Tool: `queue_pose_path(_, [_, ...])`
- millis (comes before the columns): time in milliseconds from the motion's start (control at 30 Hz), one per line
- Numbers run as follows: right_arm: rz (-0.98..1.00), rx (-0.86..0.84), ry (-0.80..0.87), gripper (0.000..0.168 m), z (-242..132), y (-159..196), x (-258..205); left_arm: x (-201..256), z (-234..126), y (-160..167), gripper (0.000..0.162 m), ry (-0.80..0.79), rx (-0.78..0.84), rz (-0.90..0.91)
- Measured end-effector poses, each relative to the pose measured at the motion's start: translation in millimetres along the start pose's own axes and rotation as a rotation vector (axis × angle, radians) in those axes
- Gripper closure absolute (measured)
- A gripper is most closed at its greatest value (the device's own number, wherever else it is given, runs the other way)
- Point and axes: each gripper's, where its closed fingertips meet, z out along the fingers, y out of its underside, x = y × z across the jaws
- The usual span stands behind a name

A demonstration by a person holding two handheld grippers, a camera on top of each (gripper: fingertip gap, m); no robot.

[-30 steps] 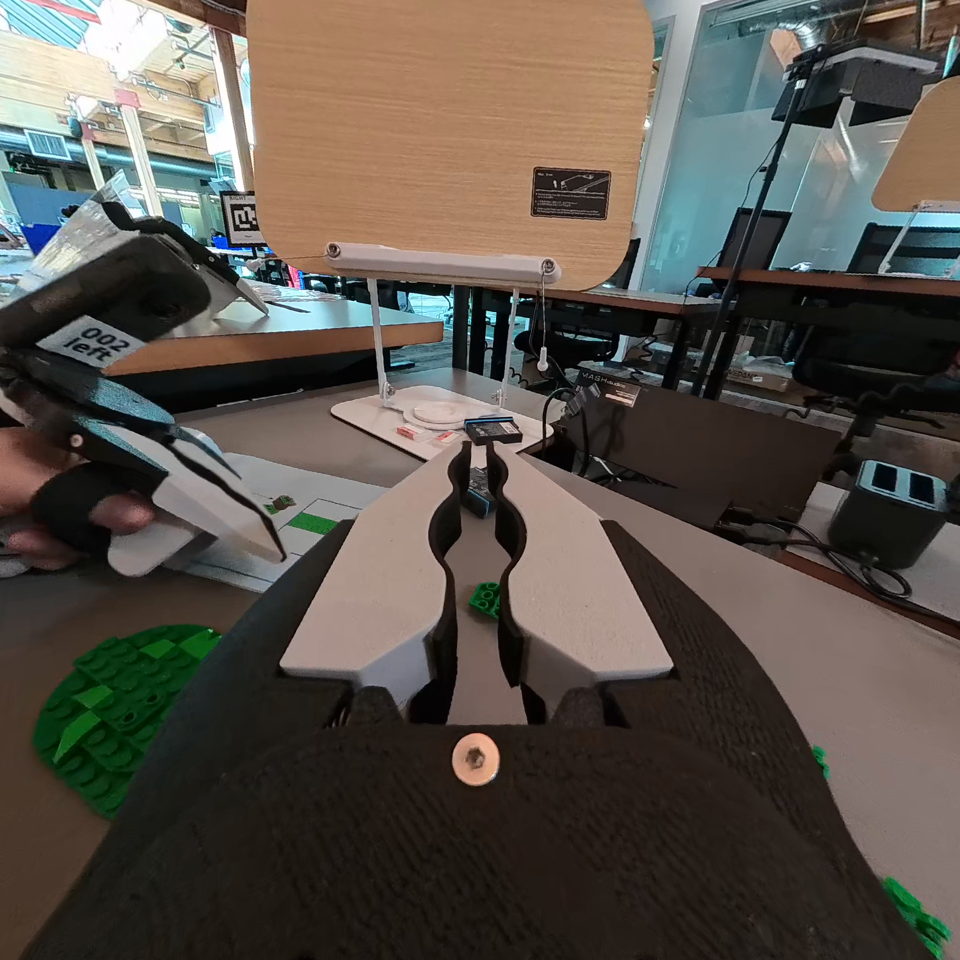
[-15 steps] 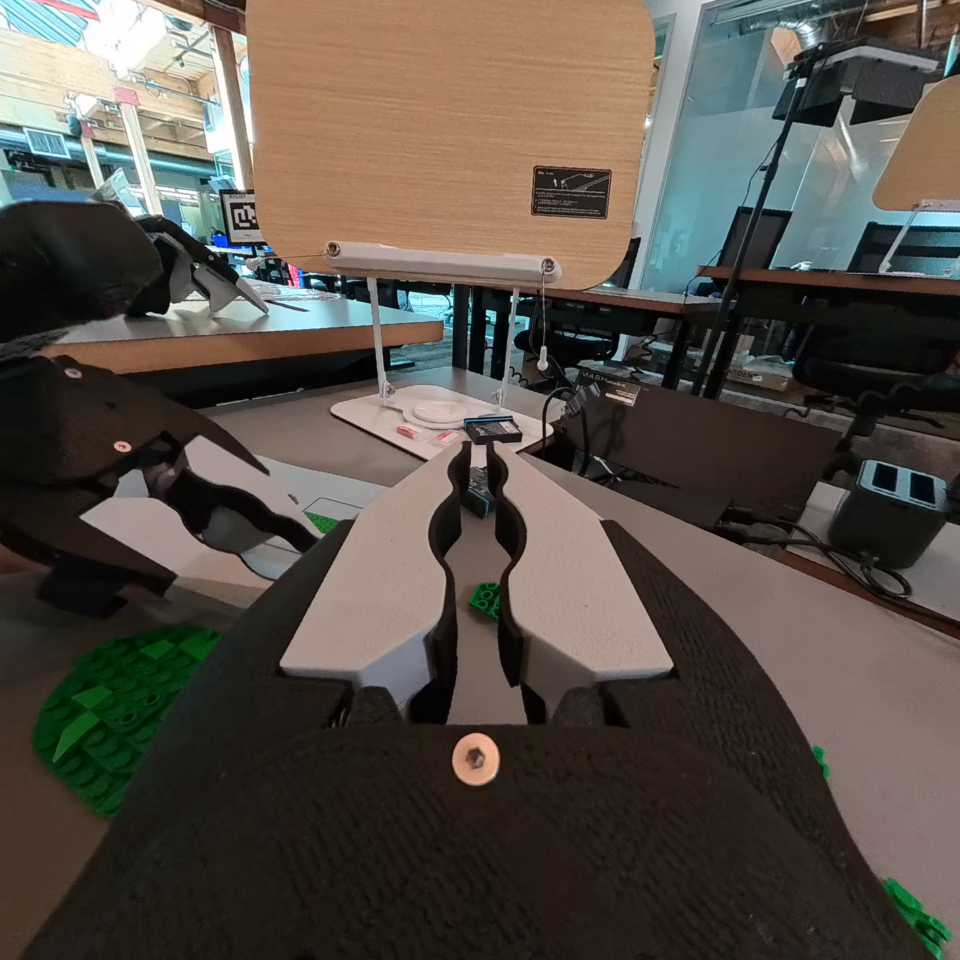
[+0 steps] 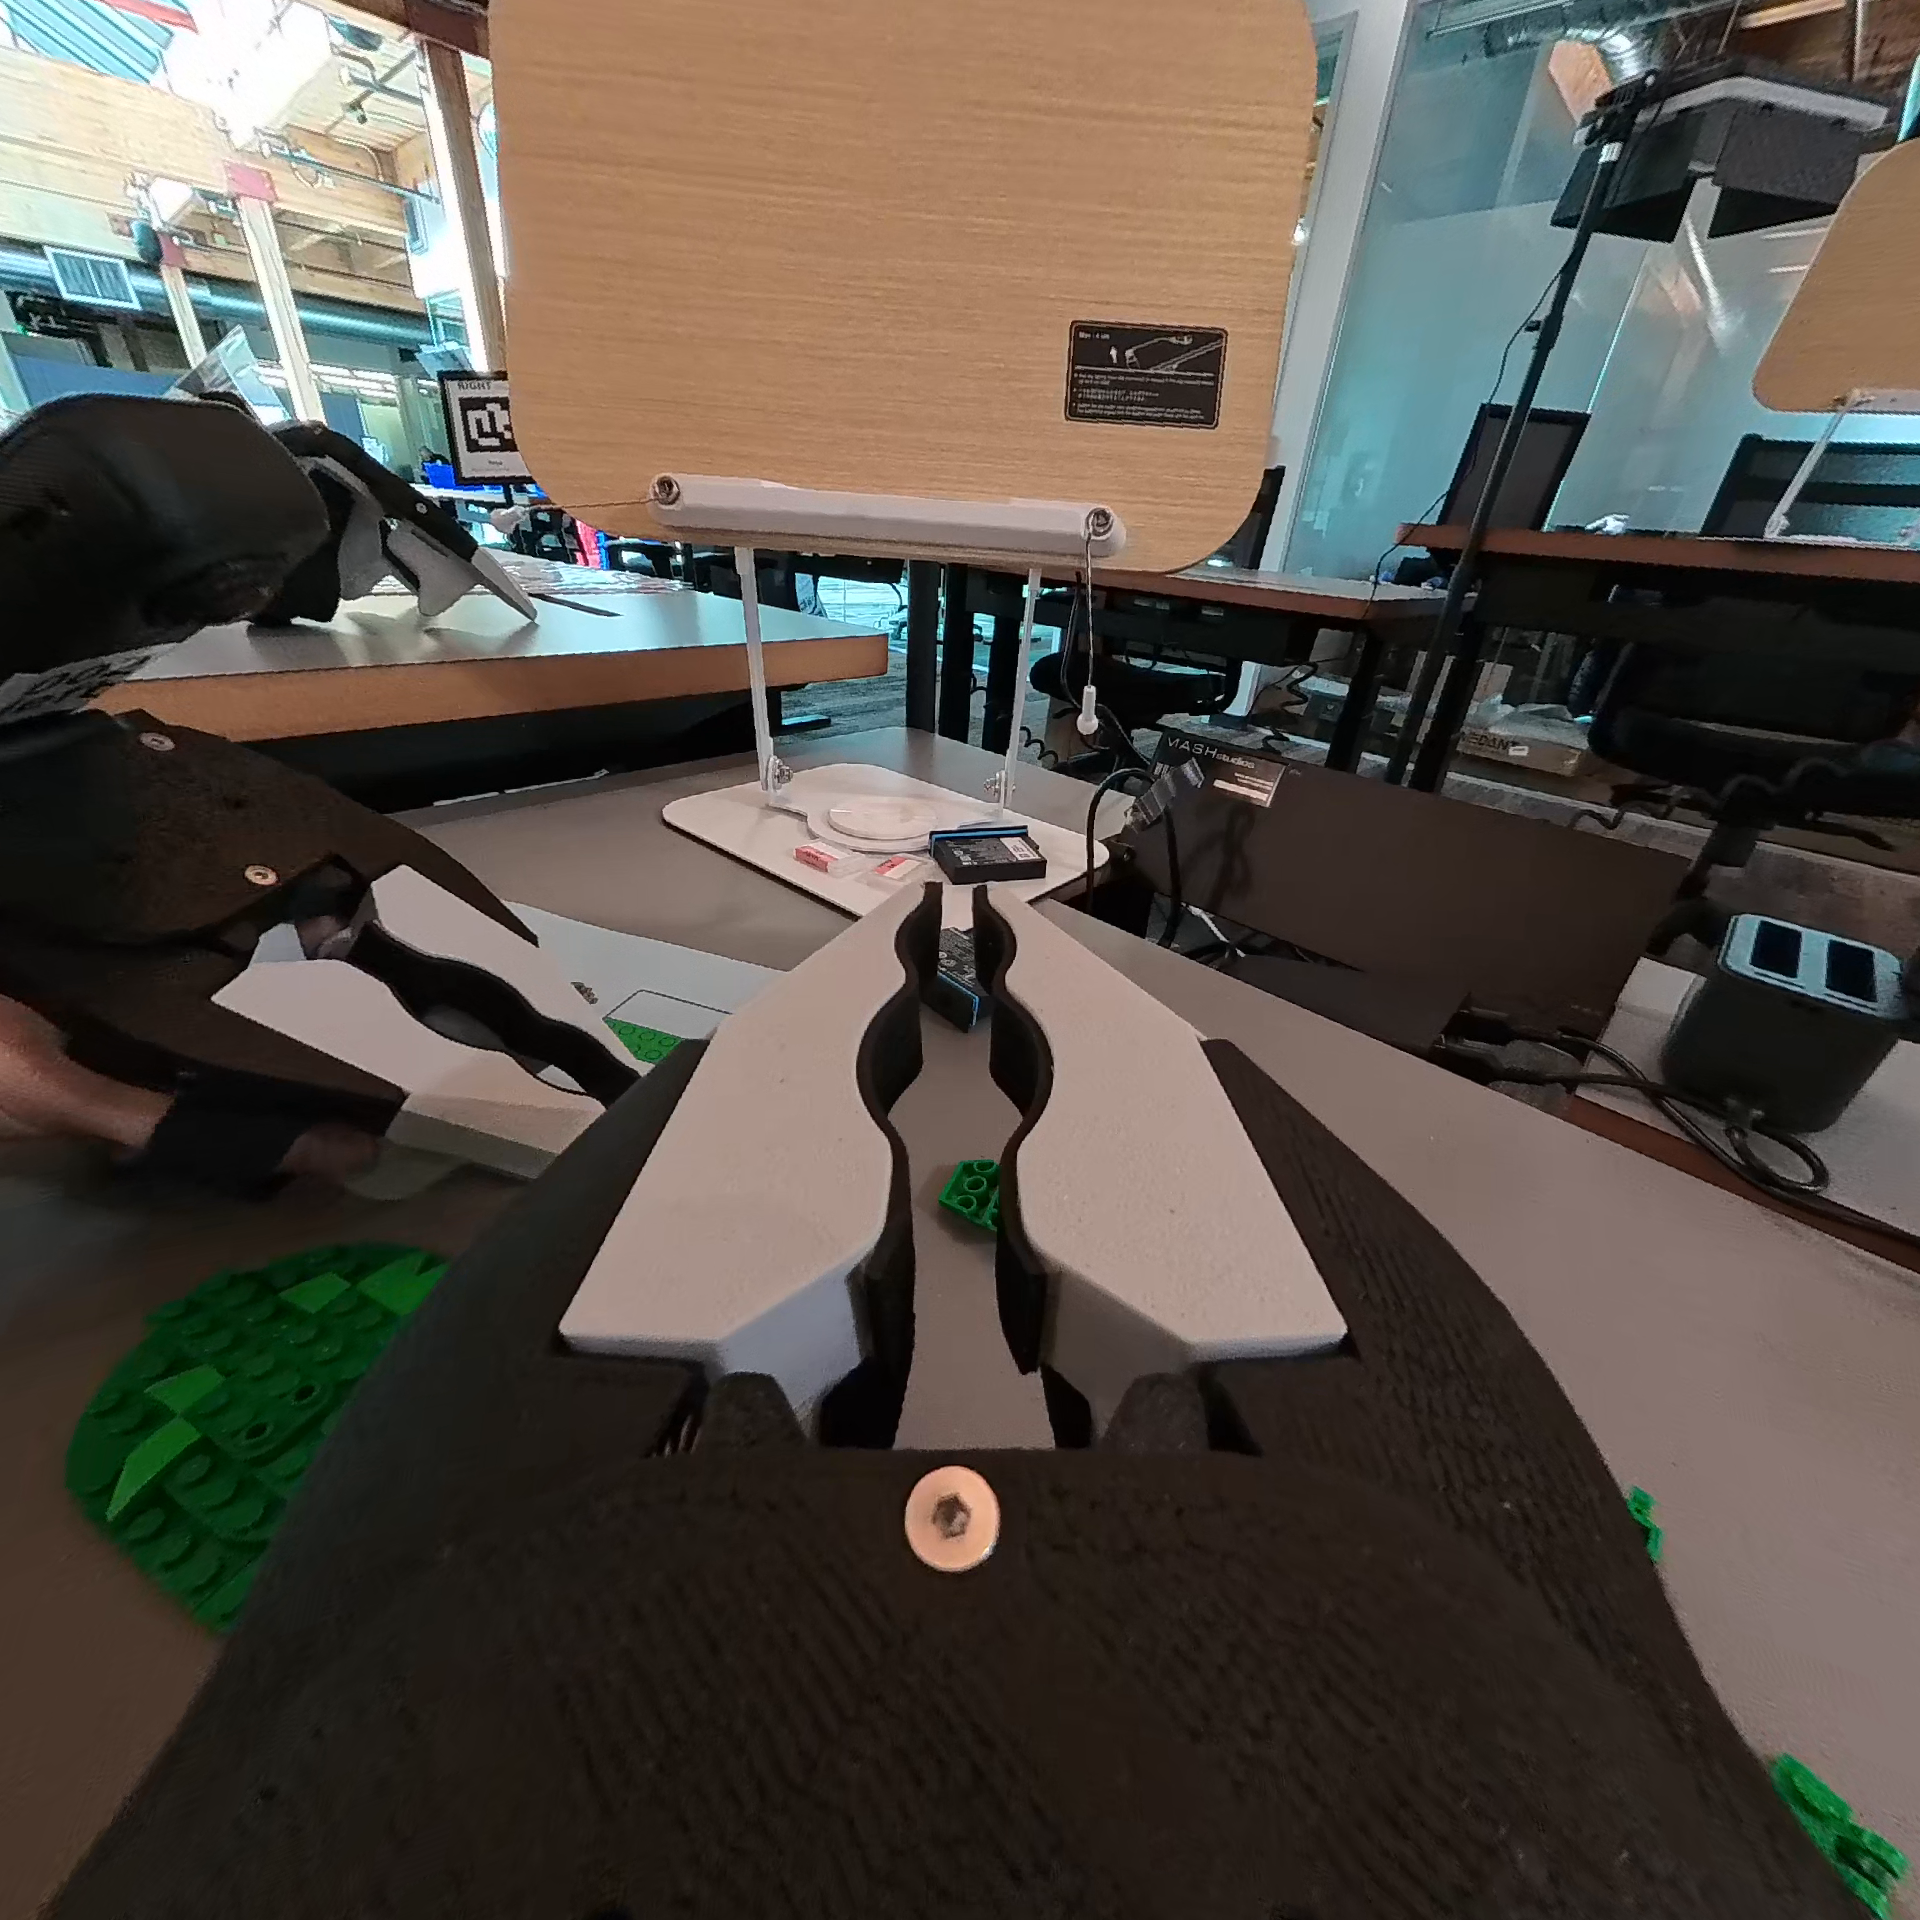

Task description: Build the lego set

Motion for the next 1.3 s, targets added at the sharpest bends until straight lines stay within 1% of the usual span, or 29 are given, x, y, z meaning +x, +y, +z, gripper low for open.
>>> queue_pose_path(67, [0.002,0.0,0.0,0.164,-0.1,0.0,0.3,1.8,-0.2,0.1,0.149,0.011,0.0,0.004])
queue_pose_path(167, [0.002,0.0,0.0,0.164,0.0,-0.1,0.3,9.0,-1.5,-0.2,0.134,0.064,0.006,0.004])
queue_pose_path(333, [0.002,0.0,0.0,0.164,-0.1,-0.2,0.1,14.9,-4.5,-3.2,0.116,0.134,0.027,-0.059])
queue_pose_path(433, [0.004,0.001,0.0,0.164,-0.1,-0.3,0.3,17.8,-3.7,-2.7,0.115,0.124,0.021,-0.019])
queue_pose_path(533, [0.005,0.001,-0.001,0.164,-0.1,-0.4,0.0,16.0,-4.6,-3.4,0.11,0.088,0.021,0.025])
queue_pose_path(633, [0.002,0.001,-0.002,0.164,0.0,-0.4,-0.4,6.2,-9.6,-6.1,0.114,-0.022,0.027,0.117])
queue_pose_path(667, [0.003,0.002,-0.002,0.164,-0.1,-0.6,-0.2,5.6,-10.9,-7.1,0.115,-0.032,0.03,0.128])
queue_pose_path(733, [0.008,0.002,0.0,0.164,-0.2,-0.6,0.6,4.7,-10.4,-6.4,0.12,-0.044,0.022,0.148])
queue_pose_path(833, [0.013,0.003,0.0,0.164,-0.2,-0.6,1.1,6.3,-4.8,0.1,0.125,-0.051,-0.016,0.185])
queue_pose_path(933, [0.011,0.002,-0.001,0.164,-0.1,-0.3,0.5,7.6,-2.2,-2.2,0.119,-0.05,-0.016,0.179])
queue_pose_path(1000, [0.011,0.001,-0.002,0.164,-0.1,-0.3,0.3,6.9,-1.5,-1.1,0.118,-0.048,-0.03,0.166])
queue_pose_path(1200, [0.006,-0.001,-0.005,0.164,0.1,0.3,-1.0,7.2,-0.2,2.5,0.125,0.006,-0.04,0.053])
queue_pose_path(1300, [0.001,-0.001,-0.006,0.164,0.0,0.2,-1.5,4.2,0.3,3.4,0.123,0.005,-0.038,-0.005])
